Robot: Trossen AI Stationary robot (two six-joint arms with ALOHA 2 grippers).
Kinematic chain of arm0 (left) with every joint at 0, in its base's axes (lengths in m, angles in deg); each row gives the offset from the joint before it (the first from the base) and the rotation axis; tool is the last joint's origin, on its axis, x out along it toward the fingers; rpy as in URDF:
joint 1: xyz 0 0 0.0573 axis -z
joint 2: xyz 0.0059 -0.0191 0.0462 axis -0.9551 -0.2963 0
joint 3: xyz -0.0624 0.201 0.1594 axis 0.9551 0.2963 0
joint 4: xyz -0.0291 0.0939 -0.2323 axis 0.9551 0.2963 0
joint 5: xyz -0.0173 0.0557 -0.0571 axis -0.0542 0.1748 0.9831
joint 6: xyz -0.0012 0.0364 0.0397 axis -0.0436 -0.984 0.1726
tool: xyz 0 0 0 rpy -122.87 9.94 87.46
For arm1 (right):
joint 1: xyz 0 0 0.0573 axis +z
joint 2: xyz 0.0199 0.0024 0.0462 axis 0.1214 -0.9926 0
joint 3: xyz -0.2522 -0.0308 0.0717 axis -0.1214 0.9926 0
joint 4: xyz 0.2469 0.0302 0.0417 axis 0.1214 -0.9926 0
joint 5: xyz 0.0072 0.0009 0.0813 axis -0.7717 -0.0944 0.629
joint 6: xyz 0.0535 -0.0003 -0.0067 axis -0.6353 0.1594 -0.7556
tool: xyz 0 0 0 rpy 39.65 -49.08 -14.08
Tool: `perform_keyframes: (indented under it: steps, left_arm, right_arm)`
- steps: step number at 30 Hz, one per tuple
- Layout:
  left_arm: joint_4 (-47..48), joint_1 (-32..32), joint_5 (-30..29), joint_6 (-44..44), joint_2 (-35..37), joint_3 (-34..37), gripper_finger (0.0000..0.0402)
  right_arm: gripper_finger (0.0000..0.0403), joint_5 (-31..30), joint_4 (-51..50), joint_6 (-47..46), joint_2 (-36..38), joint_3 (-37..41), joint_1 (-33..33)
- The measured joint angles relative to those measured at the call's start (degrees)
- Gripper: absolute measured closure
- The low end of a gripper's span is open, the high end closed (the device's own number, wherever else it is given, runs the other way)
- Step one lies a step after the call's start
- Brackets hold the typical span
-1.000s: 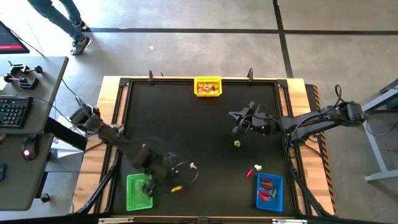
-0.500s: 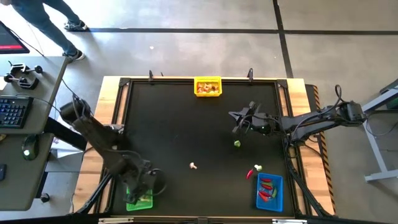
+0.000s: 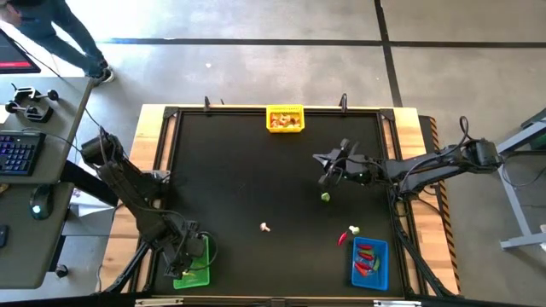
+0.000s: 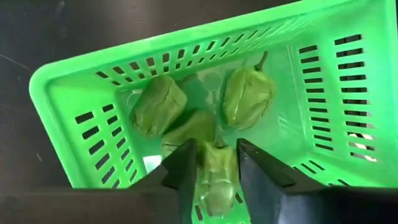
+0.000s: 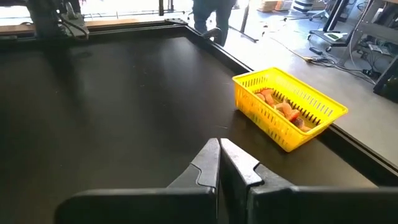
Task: Sort produce into baskets
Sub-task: Put the red chili into the blue bin
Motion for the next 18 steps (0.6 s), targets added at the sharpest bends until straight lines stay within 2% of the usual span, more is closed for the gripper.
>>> perform_keyframes:
  steps: [5, 9, 12, 18]
  left_arm:
    - [0.0, 0.0, 1.4, 0.2, 0.0, 0.0, 0.0259]
    - [0.0, 0.0, 1.8, -0.5, 0.0, 0.0, 0.0250]
    - [0.2, 0.0, 1.4, -1.2, 1.2, 0.0, 0.0259]
    - [0.0, -0.9, -5.8, -5.1, 3.0, -0.4, 0.0310]
  right_arm:
    - [0.0391, 0.1, 0.0, 0.0, 0.0, 0.0, 0.0]
    - [0.0364, 0.2, 0.0, 0.0, 0.0, 0.0, 0.0]
    - [0.0337, 0.7, -0.2, 0.0, 0.0, 0.0, 0.0]
    - [0.0306, 0.9, -0.5, 0.0, 0.0, 0.0, 0.6]
